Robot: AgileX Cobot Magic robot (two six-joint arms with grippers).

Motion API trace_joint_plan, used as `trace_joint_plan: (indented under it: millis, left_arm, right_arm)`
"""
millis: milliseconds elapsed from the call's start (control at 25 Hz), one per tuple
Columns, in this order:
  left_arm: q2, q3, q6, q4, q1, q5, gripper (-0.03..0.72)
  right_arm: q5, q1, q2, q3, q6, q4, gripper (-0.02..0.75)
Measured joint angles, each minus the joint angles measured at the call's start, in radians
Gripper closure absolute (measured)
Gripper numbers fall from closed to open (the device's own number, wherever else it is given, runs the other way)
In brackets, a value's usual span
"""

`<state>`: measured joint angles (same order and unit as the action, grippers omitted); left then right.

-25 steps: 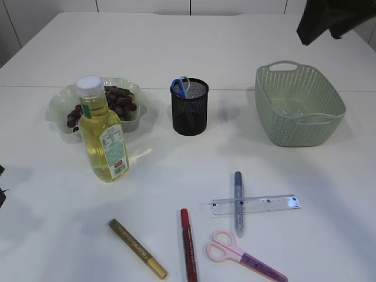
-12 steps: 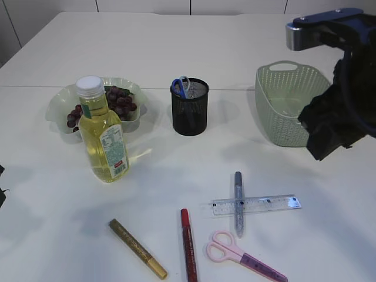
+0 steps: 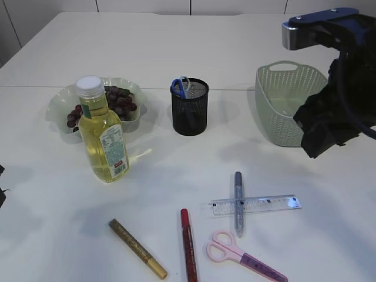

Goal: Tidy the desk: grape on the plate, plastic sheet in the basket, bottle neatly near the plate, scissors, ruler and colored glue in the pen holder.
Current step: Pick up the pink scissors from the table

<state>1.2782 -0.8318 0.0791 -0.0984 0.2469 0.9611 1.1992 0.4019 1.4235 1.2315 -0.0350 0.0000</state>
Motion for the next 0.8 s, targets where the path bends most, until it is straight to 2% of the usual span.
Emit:
trace_joint_plan:
  millis: [800]
  left_arm:
    - [0.0,0.0,0.0,0.0,0.0,0.0,0.379]
  right_arm:
    - [-0.016,0.0,0.0,0.0,-0.026,0.0,0.353]
